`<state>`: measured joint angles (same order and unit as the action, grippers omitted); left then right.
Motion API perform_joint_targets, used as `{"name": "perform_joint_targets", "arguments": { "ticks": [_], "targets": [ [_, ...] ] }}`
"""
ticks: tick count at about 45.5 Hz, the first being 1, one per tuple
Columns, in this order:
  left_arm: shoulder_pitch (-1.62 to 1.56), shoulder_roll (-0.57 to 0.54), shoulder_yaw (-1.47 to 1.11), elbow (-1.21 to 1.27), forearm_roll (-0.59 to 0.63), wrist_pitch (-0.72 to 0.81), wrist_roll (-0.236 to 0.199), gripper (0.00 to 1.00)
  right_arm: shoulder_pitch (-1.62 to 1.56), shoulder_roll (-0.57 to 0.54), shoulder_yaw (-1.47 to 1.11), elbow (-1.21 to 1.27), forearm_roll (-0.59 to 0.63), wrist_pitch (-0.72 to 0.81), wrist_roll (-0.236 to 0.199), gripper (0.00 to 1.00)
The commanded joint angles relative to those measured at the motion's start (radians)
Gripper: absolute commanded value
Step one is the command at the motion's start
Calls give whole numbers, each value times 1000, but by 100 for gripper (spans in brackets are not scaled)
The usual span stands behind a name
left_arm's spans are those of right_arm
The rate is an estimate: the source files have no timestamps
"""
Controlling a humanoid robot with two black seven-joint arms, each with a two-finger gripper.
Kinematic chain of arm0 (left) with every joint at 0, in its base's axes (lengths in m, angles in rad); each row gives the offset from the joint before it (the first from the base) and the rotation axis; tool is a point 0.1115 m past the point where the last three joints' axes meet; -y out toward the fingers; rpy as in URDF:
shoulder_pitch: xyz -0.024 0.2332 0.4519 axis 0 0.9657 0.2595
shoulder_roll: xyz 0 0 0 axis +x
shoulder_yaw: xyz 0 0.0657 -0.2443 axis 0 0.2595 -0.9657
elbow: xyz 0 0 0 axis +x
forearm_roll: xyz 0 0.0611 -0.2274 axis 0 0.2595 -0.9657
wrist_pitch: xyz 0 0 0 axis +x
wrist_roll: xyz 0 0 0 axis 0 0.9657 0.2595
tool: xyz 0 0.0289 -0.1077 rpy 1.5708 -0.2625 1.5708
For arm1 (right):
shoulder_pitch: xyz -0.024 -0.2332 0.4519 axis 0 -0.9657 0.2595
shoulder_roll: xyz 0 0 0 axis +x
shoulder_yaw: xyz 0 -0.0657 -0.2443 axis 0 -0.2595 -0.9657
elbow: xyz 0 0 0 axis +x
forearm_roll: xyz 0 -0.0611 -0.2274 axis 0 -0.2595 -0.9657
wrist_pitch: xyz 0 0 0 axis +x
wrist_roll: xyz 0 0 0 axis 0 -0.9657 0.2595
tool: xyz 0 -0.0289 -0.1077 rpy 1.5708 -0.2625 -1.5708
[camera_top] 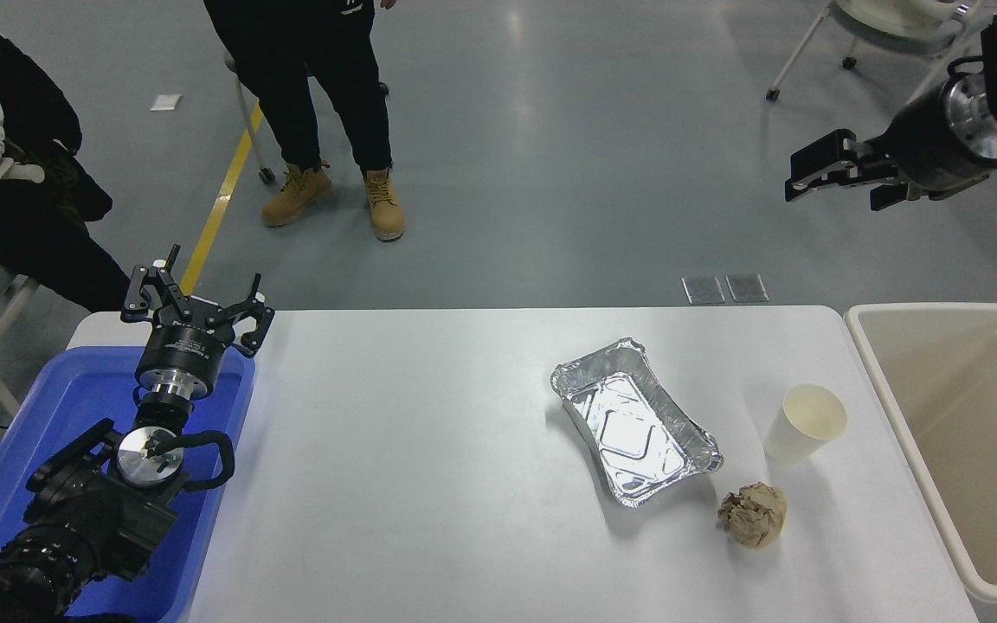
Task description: Pick up paper cup place in dustbin
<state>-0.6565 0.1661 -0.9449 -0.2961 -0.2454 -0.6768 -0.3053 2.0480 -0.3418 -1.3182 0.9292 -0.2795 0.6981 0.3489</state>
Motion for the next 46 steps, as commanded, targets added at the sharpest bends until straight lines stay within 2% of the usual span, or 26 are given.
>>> {"name": "perform_joint_targets", "arguments": {
  "ticks": [1,11,46],
  "targets": [
    [0,1,0,0,0,-1,0,99,44,53,-62,63,-3,87,-2,100],
    [0,0,0,0,0,0,0,99,80,81,-112,207,-3,87,-1,100],
    [0,0,0,0,0,0,0,99,78,99,-70,292,-1,87,-1,100]
  ]
}}
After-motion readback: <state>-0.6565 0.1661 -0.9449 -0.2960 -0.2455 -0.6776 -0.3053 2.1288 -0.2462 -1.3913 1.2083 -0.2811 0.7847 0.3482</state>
